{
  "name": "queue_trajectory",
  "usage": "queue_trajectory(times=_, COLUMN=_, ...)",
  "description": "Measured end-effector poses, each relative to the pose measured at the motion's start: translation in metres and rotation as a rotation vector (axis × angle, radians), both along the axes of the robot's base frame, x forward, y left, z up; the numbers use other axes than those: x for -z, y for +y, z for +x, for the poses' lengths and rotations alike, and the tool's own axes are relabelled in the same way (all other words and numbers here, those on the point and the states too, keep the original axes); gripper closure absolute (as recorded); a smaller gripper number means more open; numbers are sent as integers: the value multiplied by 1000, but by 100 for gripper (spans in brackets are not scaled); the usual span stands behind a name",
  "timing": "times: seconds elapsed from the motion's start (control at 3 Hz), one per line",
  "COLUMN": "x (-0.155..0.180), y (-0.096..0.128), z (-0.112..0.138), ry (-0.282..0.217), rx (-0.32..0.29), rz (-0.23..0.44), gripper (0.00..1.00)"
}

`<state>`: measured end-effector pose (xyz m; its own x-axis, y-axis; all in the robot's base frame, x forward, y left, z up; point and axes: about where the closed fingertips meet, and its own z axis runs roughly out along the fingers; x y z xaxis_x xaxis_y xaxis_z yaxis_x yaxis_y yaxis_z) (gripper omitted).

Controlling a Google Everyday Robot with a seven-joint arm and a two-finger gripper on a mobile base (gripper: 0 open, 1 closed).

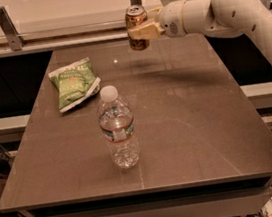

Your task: Pick orange can

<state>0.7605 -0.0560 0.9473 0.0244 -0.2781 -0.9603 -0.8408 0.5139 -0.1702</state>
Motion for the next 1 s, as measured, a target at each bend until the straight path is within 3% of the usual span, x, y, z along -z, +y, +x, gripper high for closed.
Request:
queue_trajectory(times=0.67, x=-46, y=-1, z=-12, ry=-105, rx=-23, rz=-36, gripper=100)
queue_trajectory(times=1.0, x=-46, y=-1, z=-12, ry=-106, rx=-23, rz=-36, gripper=100)
